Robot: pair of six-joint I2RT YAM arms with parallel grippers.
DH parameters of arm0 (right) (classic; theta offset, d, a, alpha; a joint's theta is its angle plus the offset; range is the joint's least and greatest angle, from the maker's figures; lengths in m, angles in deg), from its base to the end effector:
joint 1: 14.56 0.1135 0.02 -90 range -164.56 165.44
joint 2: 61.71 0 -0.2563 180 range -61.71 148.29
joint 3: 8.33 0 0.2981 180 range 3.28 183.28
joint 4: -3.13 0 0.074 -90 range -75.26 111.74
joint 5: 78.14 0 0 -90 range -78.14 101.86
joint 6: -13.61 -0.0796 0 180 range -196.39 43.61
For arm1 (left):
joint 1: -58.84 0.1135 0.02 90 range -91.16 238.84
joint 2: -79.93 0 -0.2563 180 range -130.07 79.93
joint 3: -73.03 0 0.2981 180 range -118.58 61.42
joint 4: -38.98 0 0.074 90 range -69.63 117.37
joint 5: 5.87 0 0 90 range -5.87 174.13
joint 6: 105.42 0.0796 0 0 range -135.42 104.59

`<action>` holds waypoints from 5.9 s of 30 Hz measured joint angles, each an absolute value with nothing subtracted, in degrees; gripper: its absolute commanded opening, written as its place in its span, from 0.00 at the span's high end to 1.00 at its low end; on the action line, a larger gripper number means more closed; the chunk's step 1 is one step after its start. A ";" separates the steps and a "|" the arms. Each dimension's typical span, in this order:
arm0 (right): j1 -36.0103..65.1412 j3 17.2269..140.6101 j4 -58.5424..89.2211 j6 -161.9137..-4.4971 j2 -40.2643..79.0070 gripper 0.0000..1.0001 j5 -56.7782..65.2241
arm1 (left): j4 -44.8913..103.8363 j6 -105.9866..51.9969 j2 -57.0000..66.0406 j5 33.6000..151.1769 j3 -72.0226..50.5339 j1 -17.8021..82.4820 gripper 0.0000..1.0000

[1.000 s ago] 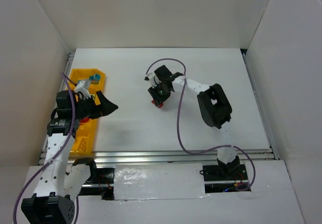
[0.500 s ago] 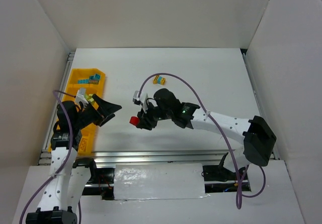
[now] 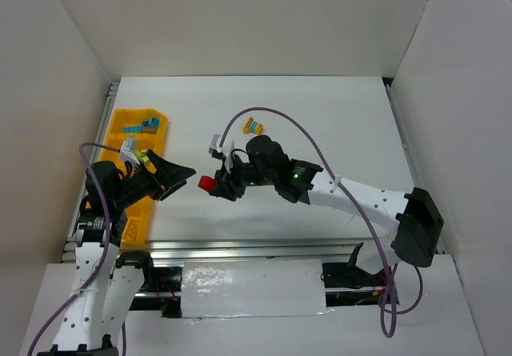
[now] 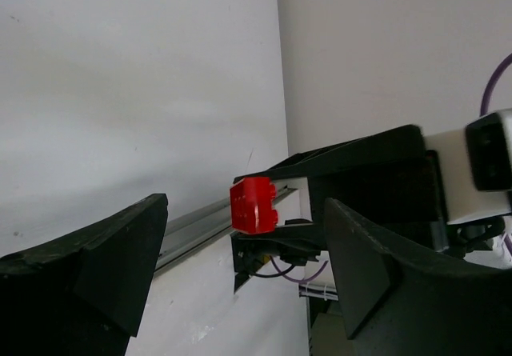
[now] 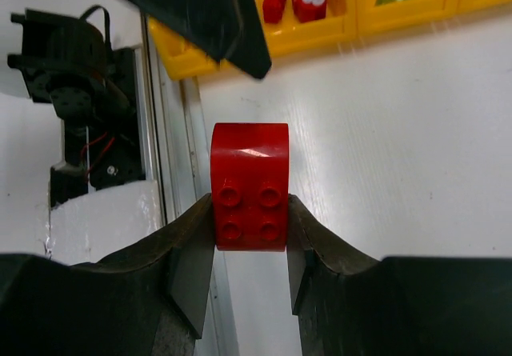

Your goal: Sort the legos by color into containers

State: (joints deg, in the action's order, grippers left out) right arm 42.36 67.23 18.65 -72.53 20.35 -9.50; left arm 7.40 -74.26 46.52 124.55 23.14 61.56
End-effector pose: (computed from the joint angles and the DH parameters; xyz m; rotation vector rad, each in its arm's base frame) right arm 0.2039 0.3662 0.2781 -1.2555 1.6281 0.9584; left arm 0.2241 -0.0410 0.3041 -0.5140 1.9139 -1.3068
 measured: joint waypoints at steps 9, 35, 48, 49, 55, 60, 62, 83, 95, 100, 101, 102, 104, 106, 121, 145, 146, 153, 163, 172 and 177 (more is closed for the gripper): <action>44.42 78.88 18.78 -73.32 27.54 0.99 -6.55 | 7.60 -74.16 44.88 124.01 23.03 58.17 0.23; 44.22 69.08 14.67 -80.66 25.93 0.00 5.21 | -3.83 -65.02 31.09 89.82 14.90 64.66 1.00; 42.15 55.27 14.38 -82.96 10.34 0.00 9.91 | -6.78 -68.43 16.42 62.96 15.10 74.61 0.95; 42.10 54.83 14.49 -82.94 10.25 0.00 10.00 | -6.67 -68.58 15.83 62.52 15.12 74.92 0.90; 41.14 52.47 15.41 -82.76 9.21 0.00 9.86 | -3.79 -69.81 15.68 61.47 15.73 76.47 0.18; 39.17 52.39 15.37 -82.96 8.92 0.00 8.97 | -2.17 -69.68 15.26 62.41 15.73 78.17 0.00; 38.15 52.39 15.28 -83.44 9.12 0.00 8.18 | -2.13 -69.61 15.18 63.07 15.73 78.32 0.00; 18.58 100.56 37.53 -100.64 60.88 0.00 25.86 | 0.95 -44.01 33.60 103.31 13.07 70.24 0.00; 14.41 121.80 46.40 -70.00 72.39 0.00 11.15 | 0.91 -40.85 34.80 111.79 16.85 67.31 0.00; 14.10 126.37 51.89 -64.47 75.48 0.00 9.56 | 1.41 -40.82 35.50 112.92 16.87 66.02 0.00; 13.93 127.75 53.24 -63.59 76.26 0.00 9.38 | 1.57 -40.82 35.52 113.19 16.87 65.87 0.00; 13.89 129.17 54.12 -62.83 77.16 0.00 9.10 | 1.68 -40.80 35.48 113.40 16.87 65.84 0.01; 13.64 132.62 56.04 -61.15 79.17 0.00 7.98 | 1.74 -40.82 35.31 113.99 16.87 65.82 0.01; 13.43 133.98 57.03 -59.22 80.11 0.00 7.46 | 1.89 -40.82 35.13 114.54 16.87 65.80 0.00; 13.27 136.84 61.16 -42.96 83.56 0.11 6.48 | 2.27 -40.82 33.43 117.45 16.96 65.30 0.00; 13.32 129.04 48.26 -35.44 81.22 1.00 -0.45 | 2.44 -40.61 27.90 119.13 16.96 64.69 0.01; 13.32 126.63 47.15 -35.84 79.98 1.00 -1.02 | 2.44 -40.61 27.90 119.00 16.96 64.69 0.00; 14.52 110.50 41.53 -41.63 68.53 1.00 -4.95 | 2.31 -40.82 28.38 116.90 16.96 64.69 0.01; 27.61 87.38 34.05 -51.70 41.99 1.00 -2.66 | 5.44 -46.18 28.84 119.15 16.61 64.69 0.01; 44.97 67.93 23.56 -62.24 23.54 1.00 5.21 | 15.01 -62.37 33.80 127.98 21.18 63.29 0.02; 46.26 66.96 21.20 -64.23 21.66 1.00 8.40 | 13.61 -63.71 36.75 127.57 21.37 58.52 0.05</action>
State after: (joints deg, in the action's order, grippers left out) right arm 46.26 66.96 21.20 -64.23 21.66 8.40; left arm 13.61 -63.71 36.75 127.57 21.37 58.52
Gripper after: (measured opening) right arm 0.432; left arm 0.965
